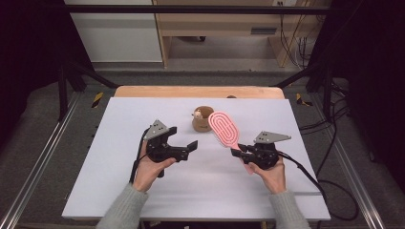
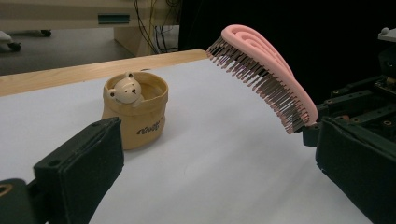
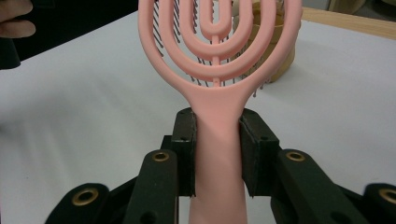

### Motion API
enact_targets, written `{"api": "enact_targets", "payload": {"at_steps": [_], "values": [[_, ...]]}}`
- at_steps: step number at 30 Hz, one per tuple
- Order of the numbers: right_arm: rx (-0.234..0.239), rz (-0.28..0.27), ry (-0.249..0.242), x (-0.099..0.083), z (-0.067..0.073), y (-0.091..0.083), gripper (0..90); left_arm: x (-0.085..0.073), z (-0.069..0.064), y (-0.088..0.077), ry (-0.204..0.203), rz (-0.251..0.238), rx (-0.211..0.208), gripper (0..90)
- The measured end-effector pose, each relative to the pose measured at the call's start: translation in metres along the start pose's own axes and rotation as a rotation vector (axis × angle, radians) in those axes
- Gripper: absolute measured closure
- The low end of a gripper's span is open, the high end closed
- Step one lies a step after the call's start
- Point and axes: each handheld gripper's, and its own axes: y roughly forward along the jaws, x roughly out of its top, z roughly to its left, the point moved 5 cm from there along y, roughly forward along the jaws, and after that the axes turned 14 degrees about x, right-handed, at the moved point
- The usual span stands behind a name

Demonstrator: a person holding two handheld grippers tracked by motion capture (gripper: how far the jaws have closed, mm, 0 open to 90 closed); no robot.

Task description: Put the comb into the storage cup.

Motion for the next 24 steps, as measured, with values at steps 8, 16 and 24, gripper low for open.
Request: {"api": "enact_targets", "payload": {"at_steps": [8,16,24], "values": [[0.011,0.0,-0.006,0.001,0.001,0.001,69.9,0.003,-0.006,0.005,-0.004,-0.003,-0.01,1.1],[0.024,-0.003,-0.009,0.001,0.003,0.002,70.0,0.007,-0.014,0.009,-0.01,-0.011,-0.023,1.1],[0.034,0.002,-0.022,0.002,0.006,0.003,70.0,0.009,-0.022,0.012,-0.01,-0.013,-0.037,1.1]]}}
